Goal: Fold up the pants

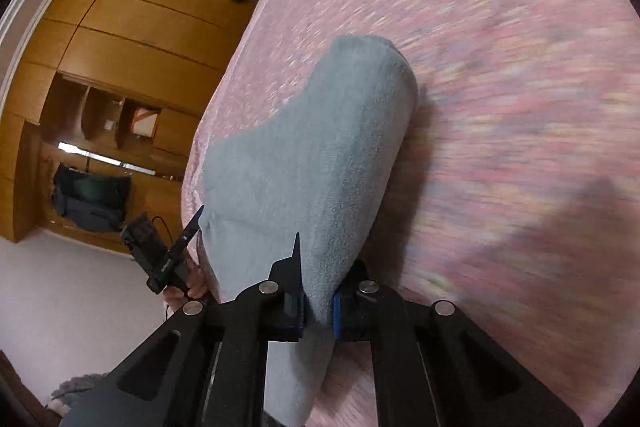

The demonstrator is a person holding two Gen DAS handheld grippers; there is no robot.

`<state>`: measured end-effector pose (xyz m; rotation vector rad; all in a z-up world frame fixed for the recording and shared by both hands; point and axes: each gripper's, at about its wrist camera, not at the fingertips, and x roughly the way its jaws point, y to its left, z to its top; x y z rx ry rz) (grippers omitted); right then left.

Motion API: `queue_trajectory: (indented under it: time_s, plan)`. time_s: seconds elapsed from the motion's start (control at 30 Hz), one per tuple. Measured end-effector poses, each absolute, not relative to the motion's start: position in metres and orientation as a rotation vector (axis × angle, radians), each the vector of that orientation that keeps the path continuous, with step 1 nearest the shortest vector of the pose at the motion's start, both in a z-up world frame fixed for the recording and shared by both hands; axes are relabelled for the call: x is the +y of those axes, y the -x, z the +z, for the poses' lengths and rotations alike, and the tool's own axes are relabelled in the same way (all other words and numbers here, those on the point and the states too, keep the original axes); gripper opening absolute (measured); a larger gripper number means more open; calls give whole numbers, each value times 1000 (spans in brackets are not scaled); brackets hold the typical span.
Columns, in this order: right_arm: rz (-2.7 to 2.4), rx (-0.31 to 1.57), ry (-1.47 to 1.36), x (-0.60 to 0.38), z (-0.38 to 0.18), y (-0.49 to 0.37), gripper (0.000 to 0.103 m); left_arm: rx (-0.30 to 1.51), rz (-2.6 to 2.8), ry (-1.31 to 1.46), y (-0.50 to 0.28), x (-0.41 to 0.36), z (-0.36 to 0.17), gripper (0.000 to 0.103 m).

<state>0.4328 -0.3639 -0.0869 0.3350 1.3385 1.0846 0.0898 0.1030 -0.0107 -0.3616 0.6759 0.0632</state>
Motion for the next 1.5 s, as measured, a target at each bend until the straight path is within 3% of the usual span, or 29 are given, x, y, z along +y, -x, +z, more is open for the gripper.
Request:
queue_trajectory:
  time_s: [0.2,0.43,0.77,0.97,1.07,1.27,1.37,1.43,1.5]
  plan:
    - [974,1333,-358,-421,-67,-452,10,732,53,270,-103,78,-20,73]
    - [949,1356,-511,-439,-99,-450,20,734,58,309,-119,74,-24,73]
    - [984,1281,-675,-452,-107,-416,25,721,56,344,-107,52,-9,73]
    - [1052,1252,-752,-464,-118,-398,27,647,-106,233,-145,-34,48,73]
    - [1085,1234,-720,-470,-120,-395,27,608,-259,177,-183,-105,78,78]
    - [1119,1198,-672,-458,-119,-388,26,724,-424,183,-270,-212,72,81]
    - [1099,1195,-636,-466,-124,-388,14,806,-455,166,-288,-249,42,72]
    - [1086,1191,-615,-464,-124,-386,13,838,-466,159,-295,-265,28,56]
    - [1084,1195,-614,-462,-125,-386,12,866,-479,168,-297,-278,15,47]
